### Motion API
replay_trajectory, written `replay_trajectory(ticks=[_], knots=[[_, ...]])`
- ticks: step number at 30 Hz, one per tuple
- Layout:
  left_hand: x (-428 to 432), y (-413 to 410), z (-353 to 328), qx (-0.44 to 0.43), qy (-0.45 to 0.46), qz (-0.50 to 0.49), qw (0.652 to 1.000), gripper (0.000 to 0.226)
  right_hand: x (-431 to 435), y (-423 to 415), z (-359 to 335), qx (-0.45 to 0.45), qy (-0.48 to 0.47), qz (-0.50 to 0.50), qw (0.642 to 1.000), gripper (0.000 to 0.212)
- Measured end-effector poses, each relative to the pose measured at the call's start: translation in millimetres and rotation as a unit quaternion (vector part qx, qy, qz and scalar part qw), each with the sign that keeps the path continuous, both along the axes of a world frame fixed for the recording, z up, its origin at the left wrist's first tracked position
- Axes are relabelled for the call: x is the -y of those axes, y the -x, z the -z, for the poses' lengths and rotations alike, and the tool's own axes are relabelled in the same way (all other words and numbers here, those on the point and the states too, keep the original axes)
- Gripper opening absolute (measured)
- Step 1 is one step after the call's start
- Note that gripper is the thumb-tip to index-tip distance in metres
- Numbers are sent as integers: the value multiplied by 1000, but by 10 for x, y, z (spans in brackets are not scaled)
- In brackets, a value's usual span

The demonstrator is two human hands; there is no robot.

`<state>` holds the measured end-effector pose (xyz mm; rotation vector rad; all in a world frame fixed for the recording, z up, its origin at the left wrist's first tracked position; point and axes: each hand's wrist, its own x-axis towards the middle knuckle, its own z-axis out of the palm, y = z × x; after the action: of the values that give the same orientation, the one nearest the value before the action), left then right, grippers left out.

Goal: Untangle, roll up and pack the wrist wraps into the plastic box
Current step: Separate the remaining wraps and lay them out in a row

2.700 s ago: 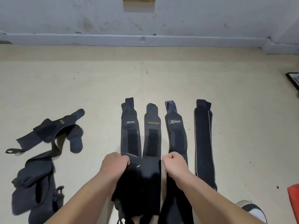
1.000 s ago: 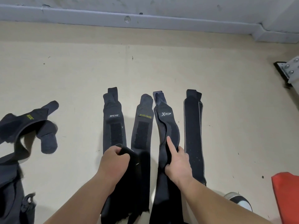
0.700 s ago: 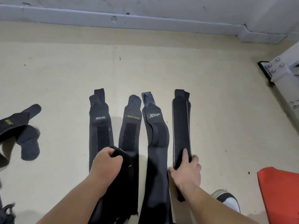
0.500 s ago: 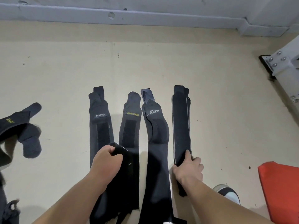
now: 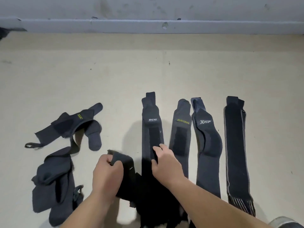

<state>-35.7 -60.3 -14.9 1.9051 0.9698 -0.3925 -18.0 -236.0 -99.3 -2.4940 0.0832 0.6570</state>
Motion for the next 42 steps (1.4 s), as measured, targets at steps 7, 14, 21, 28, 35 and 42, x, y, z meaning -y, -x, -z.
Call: replay_trajectory(ticks=[7,14,21,28,35,42], knots=[[-336,-84,-33,17,31,41,999,36,-265,-412,128,-67,55,193,977,74],[-447,-222,94,44,178,83,979,85,-199,-475,120,-57,-133,295,945,39],[-393,-243,96,22,181,0,983,60,-168,-444,33,-211,-358,365,833,46],[-252,-433,232,-32,176,-29,983,18,-46,-403,-192,-272,-482,286,782,78],[-310,-663,426,-58,211,-7,976,20,-50,-571,-453,-298,-531,227,760,32],[-183,-778,290,-7,450,-168,877,40,-137,-337,-488,-304,-517,192,777,34]])
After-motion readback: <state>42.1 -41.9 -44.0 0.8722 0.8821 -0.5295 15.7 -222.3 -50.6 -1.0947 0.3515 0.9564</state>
